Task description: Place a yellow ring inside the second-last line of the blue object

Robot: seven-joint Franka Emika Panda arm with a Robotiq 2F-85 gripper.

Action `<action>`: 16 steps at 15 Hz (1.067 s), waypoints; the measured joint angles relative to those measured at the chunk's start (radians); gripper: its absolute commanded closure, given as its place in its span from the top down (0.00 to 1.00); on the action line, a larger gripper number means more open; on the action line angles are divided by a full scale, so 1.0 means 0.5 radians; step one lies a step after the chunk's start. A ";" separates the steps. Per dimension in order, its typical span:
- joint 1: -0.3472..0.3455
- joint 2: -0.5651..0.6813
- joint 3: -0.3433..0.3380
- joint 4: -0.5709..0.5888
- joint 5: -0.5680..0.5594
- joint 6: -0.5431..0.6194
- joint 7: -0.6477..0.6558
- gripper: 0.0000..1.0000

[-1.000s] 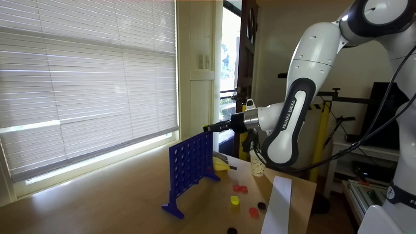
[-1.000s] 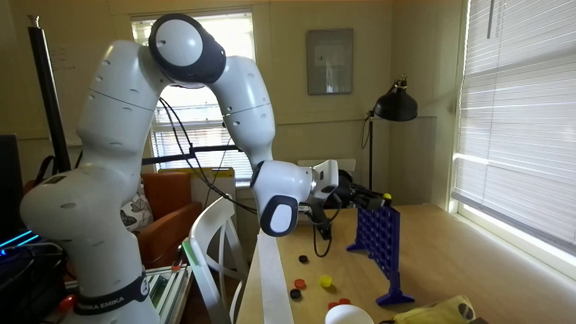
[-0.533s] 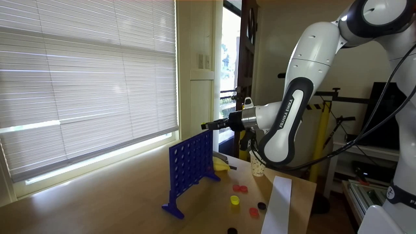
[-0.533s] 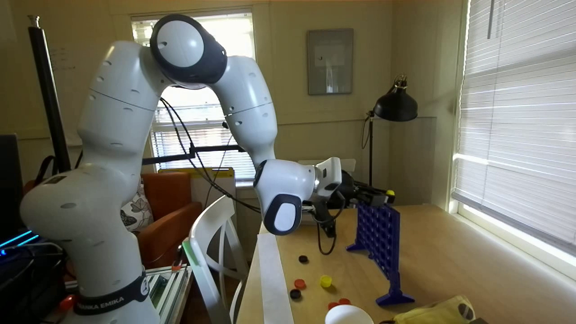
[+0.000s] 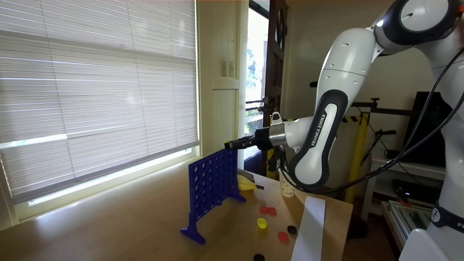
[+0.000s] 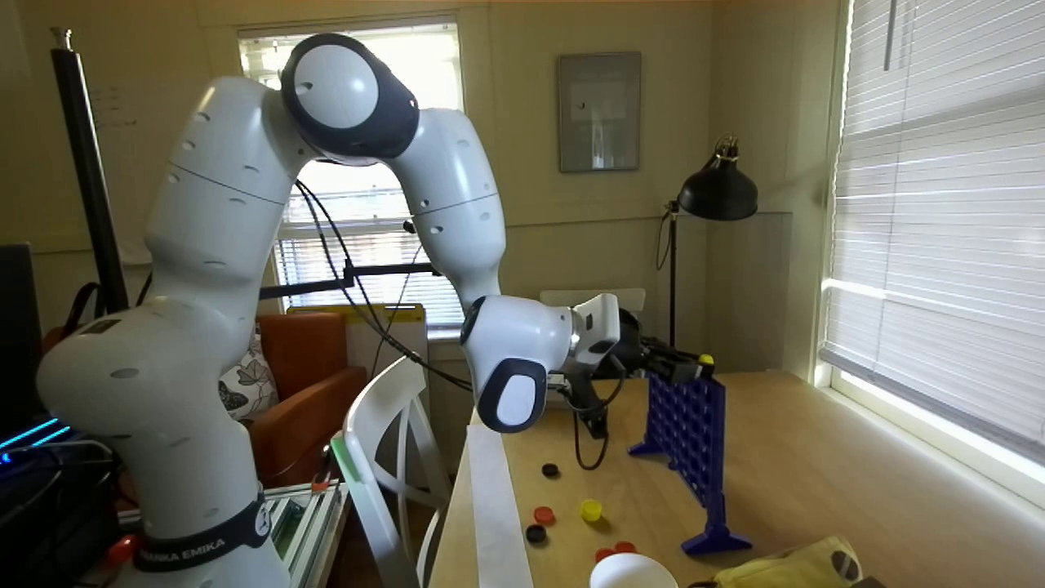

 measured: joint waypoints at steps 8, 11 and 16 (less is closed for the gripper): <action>0.002 0.007 0.000 0.010 0.000 0.000 -0.026 0.62; 0.008 0.007 0.000 0.008 0.000 0.000 -0.039 0.83; 0.030 0.003 0.000 0.010 0.000 0.001 -0.041 1.00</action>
